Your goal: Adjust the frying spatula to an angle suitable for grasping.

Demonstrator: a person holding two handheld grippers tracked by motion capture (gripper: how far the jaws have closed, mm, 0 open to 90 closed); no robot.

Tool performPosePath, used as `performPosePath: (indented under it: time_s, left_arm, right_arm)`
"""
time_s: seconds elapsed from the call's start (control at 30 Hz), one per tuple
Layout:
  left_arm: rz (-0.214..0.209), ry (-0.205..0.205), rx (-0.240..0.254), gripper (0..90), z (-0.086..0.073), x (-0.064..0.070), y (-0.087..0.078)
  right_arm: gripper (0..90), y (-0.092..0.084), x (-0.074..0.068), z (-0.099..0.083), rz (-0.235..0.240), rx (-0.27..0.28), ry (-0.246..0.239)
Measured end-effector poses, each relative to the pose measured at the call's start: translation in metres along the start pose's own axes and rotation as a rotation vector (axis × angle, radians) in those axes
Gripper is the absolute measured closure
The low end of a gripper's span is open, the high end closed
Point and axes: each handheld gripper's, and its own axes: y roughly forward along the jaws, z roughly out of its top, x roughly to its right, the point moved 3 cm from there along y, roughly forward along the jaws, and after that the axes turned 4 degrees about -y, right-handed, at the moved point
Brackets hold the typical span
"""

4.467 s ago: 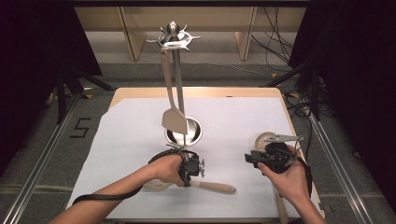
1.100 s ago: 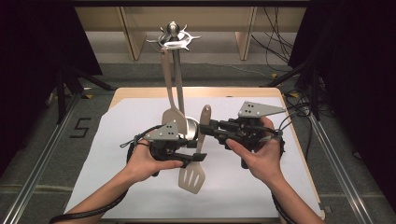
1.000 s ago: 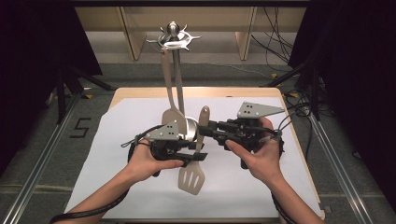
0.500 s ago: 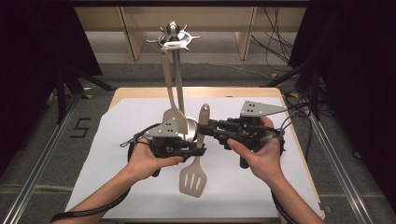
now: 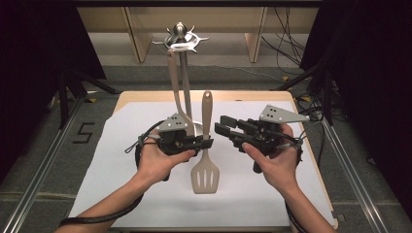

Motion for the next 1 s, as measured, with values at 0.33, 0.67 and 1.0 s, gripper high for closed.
performPosePath:
  time_s: [0.33, 0.67, 1.0]
  left_arm:
    - [0.079, -0.033, 0.021, 77.8, 0.02, -0.01, 0.003]
    - [0.101, -0.036, 0.026, 77.8, 0.028, -0.016, 0.004]
    - [0.115, -0.022, 0.046, 77.8, 0.036, -0.019, 0.003]
  right_arm:
    - [63.2, -0.016, 0.013, -0.017, -0.102, -0.016, -0.012]
    - [62.6, -0.022, 0.028, -0.067, -0.211, -0.147, 0.03]
    - [62.6, -0.03, 0.037, -0.092, -0.287, -0.207, -0.003]
